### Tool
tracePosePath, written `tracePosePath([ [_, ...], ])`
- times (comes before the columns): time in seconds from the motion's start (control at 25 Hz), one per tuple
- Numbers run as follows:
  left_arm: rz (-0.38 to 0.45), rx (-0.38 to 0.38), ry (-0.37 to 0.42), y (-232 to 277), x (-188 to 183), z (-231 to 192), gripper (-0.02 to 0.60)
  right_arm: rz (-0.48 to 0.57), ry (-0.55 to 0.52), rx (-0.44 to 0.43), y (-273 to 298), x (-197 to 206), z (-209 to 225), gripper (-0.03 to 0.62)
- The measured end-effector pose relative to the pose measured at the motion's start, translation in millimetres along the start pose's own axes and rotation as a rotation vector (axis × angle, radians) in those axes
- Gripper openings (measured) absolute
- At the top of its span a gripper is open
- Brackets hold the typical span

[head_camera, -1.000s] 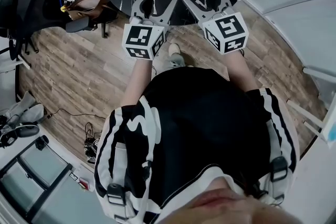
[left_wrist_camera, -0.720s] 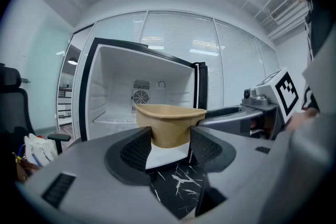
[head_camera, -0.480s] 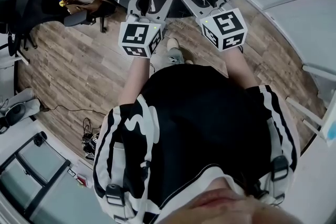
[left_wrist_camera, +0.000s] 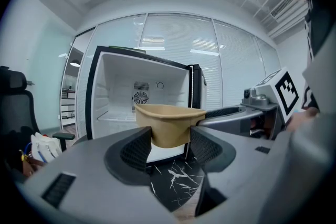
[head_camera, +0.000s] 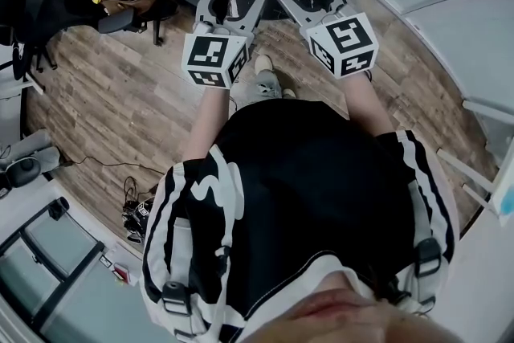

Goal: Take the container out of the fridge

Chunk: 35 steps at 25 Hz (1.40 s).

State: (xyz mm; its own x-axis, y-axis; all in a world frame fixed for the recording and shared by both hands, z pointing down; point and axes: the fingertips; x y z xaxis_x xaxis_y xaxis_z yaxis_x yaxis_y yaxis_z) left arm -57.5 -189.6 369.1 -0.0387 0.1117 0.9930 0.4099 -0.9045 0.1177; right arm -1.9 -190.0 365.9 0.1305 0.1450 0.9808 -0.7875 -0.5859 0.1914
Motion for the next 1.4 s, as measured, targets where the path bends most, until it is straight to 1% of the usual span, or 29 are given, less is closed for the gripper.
tracePosePath([
  [0.52,-0.002,-0.005,-0.008,-23,11,16,0.236,-0.005,0.006,-0.005,-19,13,-20,0.216],
  [1.4,0.009,-0.021,-0.003,-53,14,33,0.236,0.0,-0.007,-0.018,-41,18,-45,0.216],
])
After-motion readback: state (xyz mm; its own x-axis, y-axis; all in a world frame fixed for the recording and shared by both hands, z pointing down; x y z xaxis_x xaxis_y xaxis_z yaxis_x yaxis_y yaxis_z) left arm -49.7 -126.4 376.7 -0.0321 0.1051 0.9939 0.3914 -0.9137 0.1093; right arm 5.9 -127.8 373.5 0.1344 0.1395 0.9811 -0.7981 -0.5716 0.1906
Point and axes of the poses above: the fingertips, and each gripper's own axes: y forward along the fingers, z to its right, x out of its underside, and after that the axes turned 11 degrees about -x, right-handed
